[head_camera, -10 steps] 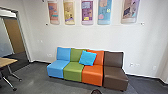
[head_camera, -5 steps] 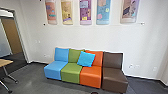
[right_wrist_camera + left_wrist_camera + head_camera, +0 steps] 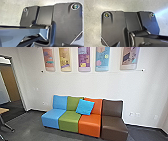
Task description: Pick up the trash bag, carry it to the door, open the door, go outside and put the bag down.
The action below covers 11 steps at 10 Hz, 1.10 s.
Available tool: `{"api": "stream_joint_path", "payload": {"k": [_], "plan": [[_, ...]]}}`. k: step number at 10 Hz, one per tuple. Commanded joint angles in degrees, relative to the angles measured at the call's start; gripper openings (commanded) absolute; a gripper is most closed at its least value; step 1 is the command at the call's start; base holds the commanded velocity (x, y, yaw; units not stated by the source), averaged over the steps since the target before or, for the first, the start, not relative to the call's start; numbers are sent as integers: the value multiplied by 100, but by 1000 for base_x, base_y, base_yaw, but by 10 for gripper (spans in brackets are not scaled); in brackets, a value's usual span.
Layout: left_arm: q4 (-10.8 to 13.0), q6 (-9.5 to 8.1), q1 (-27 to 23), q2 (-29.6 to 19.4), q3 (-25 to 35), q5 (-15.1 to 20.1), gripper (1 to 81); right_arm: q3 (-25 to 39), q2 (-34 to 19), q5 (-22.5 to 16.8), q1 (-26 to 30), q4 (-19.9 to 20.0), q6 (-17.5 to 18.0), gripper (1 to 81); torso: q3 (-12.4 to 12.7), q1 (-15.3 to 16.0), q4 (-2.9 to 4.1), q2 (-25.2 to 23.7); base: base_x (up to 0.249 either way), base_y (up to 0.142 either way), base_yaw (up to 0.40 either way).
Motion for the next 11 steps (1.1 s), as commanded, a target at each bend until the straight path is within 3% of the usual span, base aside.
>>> {"api": "stream_joint_path", "payload": {"k": [1,11], "plan": [[58,20,-345,7,26,280,811,46,30,-299,222,-74,-70,811,0,0,0,0,139,-63,0],[58,29,-345,-1,26,280,811,20,39,-255,196,-65,-62,811,0,0,0,0,103,0,0]]}}
